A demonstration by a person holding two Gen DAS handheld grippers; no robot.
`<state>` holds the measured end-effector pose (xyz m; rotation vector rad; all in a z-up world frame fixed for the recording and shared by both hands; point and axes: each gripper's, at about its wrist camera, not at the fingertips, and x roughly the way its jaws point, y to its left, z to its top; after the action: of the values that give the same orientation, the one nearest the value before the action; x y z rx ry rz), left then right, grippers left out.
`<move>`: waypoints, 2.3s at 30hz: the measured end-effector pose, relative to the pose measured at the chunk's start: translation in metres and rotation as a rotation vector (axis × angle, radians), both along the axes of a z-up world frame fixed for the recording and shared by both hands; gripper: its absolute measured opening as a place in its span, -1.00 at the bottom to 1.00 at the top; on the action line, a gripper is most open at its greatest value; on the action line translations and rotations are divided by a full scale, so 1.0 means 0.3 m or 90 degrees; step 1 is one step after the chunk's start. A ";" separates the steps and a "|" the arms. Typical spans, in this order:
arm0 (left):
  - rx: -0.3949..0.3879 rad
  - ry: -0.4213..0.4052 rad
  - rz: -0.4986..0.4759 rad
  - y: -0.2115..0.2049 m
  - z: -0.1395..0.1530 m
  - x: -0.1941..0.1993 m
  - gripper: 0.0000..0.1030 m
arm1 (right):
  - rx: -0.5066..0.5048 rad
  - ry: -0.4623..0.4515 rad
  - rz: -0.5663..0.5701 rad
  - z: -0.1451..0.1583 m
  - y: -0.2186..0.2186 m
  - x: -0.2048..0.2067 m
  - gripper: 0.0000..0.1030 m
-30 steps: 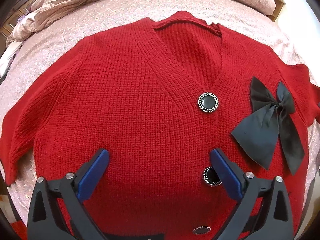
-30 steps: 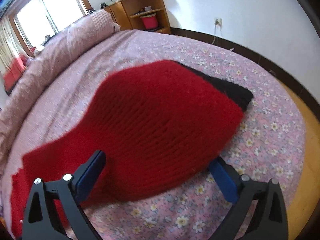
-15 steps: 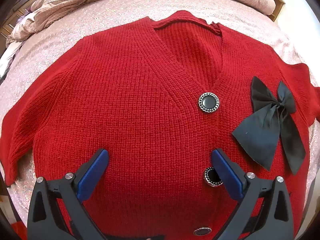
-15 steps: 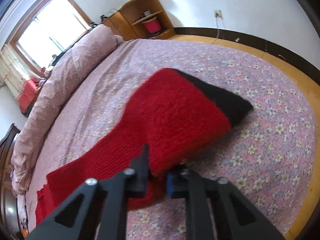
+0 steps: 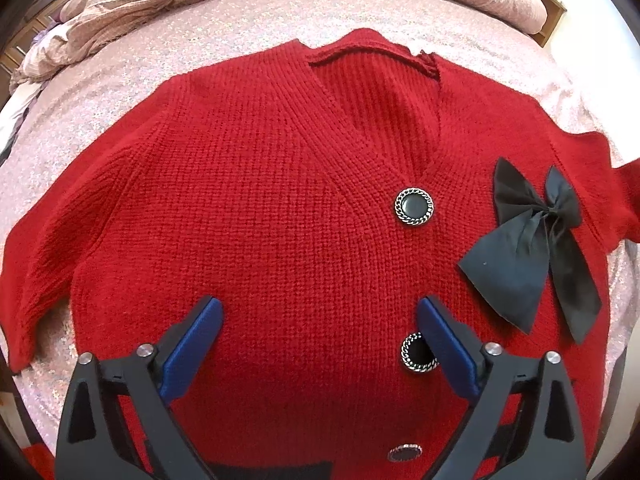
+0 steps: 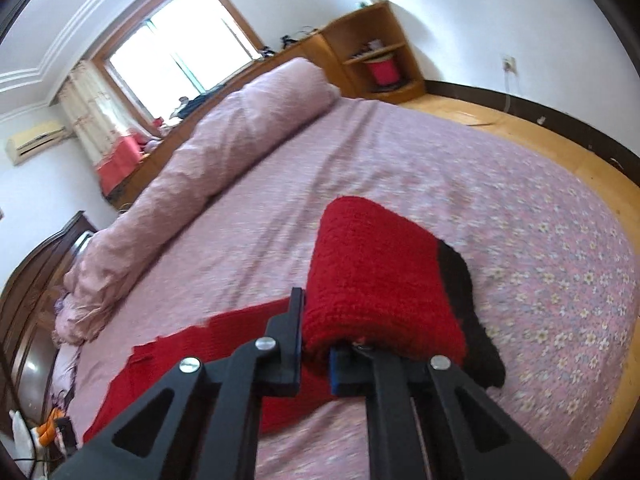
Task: Fold small clothes
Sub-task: 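Carry the sleeve across the cardigan body and lay it down with the right gripper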
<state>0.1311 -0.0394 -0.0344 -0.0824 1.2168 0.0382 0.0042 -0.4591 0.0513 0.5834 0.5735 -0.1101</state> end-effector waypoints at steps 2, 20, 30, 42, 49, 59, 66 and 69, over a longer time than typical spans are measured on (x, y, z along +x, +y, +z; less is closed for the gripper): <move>0.000 -0.001 0.005 0.014 0.010 -0.011 0.73 | 0.004 -0.014 0.021 0.030 0.037 -0.007 -0.82; 0.034 -0.033 0.037 0.253 0.127 -0.133 0.71 | -0.017 -0.085 0.227 0.220 0.567 0.014 -0.83; 0.024 -0.034 0.071 0.364 0.150 -0.183 0.71 | 0.007 -0.077 0.366 0.187 0.900 0.088 -0.83; 0.027 -0.046 0.110 0.468 0.153 -0.214 0.71 | 0.017 0.007 0.463 -0.032 1.208 0.145 -0.82; 0.018 -0.041 0.115 0.482 0.138 -0.219 0.71 | -0.001 0.078 0.486 -0.193 1.329 0.168 -0.79; 0.008 -0.047 0.132 0.502 0.144 -0.232 0.71 | -0.008 0.184 0.499 -0.311 1.401 0.173 0.00; 0.006 -0.064 0.109 0.462 0.190 -0.229 0.71 | 0.039 0.210 0.500 -0.261 1.329 0.090 0.08; 0.004 -0.077 0.083 0.412 0.219 -0.223 0.71 | 0.010 0.215 0.483 -0.233 1.269 0.036 0.08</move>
<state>0.0642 0.0843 0.0313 -0.1565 1.0885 0.1488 0.0151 -0.0785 -0.0187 0.3302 1.0904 0.5224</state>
